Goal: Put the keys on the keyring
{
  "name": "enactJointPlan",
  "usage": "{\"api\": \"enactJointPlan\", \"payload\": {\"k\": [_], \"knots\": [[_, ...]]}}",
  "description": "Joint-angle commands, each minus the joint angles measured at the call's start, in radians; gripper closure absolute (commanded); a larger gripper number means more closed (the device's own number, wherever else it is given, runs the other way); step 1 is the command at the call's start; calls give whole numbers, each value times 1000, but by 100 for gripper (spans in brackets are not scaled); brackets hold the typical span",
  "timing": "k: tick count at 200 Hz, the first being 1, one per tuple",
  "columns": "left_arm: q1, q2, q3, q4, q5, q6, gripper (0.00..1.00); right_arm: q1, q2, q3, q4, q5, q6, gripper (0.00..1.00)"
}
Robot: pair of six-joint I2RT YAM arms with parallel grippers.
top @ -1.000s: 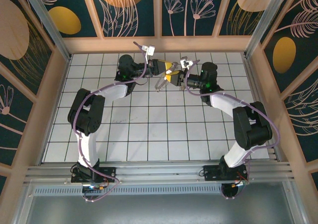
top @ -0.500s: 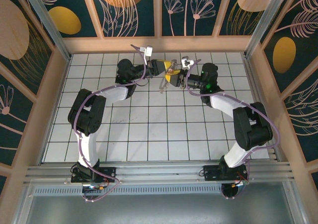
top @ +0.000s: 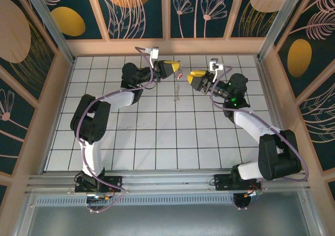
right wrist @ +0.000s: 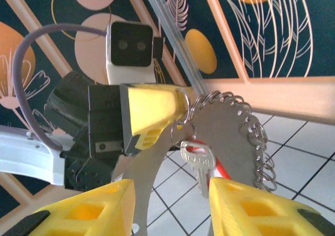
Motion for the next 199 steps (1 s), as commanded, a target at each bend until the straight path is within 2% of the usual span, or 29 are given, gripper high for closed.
{"api": "enactJointPlan", "payload": {"k": [1, 43, 89, 167, 199], "knots": [[-6, -47, -13, 82, 3, 56, 100, 9, 10, 5, 209, 98, 209, 60], [-7, -43, -14, 104, 3, 45, 100, 46, 76, 41, 334, 126, 323, 61], [-10, -36, -5, 99, 6, 44, 100, 76, 129, 89, 353, 127, 354, 61], [-13, -37, 0, 98, 12, 43, 100, 102, 175, 113, 354, 112, 364, 70], [-13, -38, 0, 99, 12, 44, 100, 107, 181, 110, 357, 107, 367, 82]]}}
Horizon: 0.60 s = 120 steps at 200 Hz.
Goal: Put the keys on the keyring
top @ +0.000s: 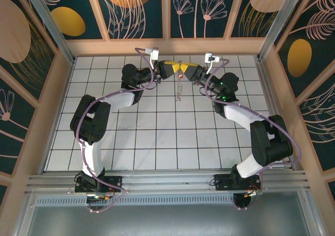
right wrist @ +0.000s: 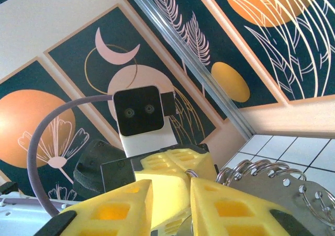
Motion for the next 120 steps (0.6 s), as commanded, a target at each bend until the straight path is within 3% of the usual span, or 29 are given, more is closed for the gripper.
{"api": "enactJointPlan", "payload": {"k": [1, 56, 78, 120], "knots": [[-5, -31, 12, 69, 12, 19, 100, 12, 11, 24, 58, -16, 8, 82], [-5, -30, 13, 72, 12, 16, 100, 18, 23, 18, 65, -27, 15, 83], [-6, -32, 12, 72, 12, 16, 100, 19, 28, 20, 71, -34, 17, 100], [-6, -33, 10, 72, 12, 17, 100, 9, 0, 2, 84, -34, 11, 100]]}}
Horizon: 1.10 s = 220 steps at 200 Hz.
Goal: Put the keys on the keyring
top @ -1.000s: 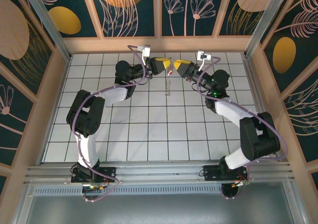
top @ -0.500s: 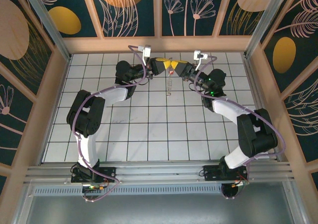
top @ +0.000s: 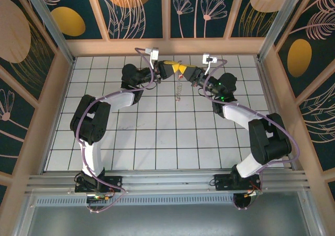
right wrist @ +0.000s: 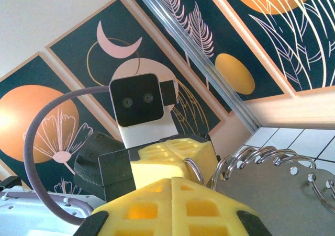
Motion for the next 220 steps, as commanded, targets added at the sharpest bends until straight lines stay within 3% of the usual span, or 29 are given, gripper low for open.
{"api": "enactJointPlan", "payload": {"k": [1, 14, 28, 77, 174, 220], "knots": [[-6, -32, 10, 71, 12, 16, 100, -2, -21, 0, 67, -15, -4, 100], [-6, -33, 10, 71, 14, 15, 100, -12, -51, -20, 62, 4, -5, 80], [-6, -33, 11, 71, 15, 17, 100, -23, -80, -40, 47, 18, -17, 69], [-7, -48, 4, 72, 23, 20, 100, -34, -96, -54, 12, 47, -33, 57], [-7, -55, -2, 80, 30, 13, 100, 9, -6, 26, 35, 25, -10, 59], [-9, -53, -4, 84, 30, 10, 100, 9, -16, 31, 29, 27, -21, 76]]}}
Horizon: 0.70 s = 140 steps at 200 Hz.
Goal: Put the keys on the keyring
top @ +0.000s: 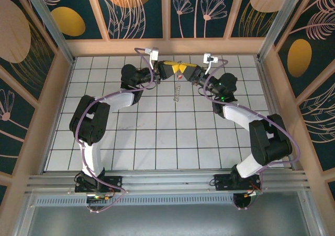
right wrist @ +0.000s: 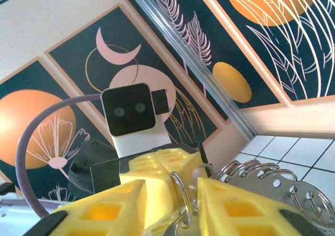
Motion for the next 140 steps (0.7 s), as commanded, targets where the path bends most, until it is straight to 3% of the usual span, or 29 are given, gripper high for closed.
{"api": "enactJointPlan", "payload": {"k": [1, 34, 100, 122, 140], "knots": [[-8, -42, 1, 67, 12, 11, 100, 5, -5, 30, 31, -8, -6, 77], [-10, -38, 4, 67, 11, 9, 100, 5, -8, 33, 33, -13, -11, 100], [-13, -43, 8, 47, -1, 11, 100, -11, -22, 17, 28, -24, -35, 100], [-13, -63, 12, 5, -14, 43, 71, -33, -35, 32, -30, -62, -94, 100], [-11, -97, 12, -96, -28, 124, 55, -58, -51, 50, -101, -124, -151, 100]]}}
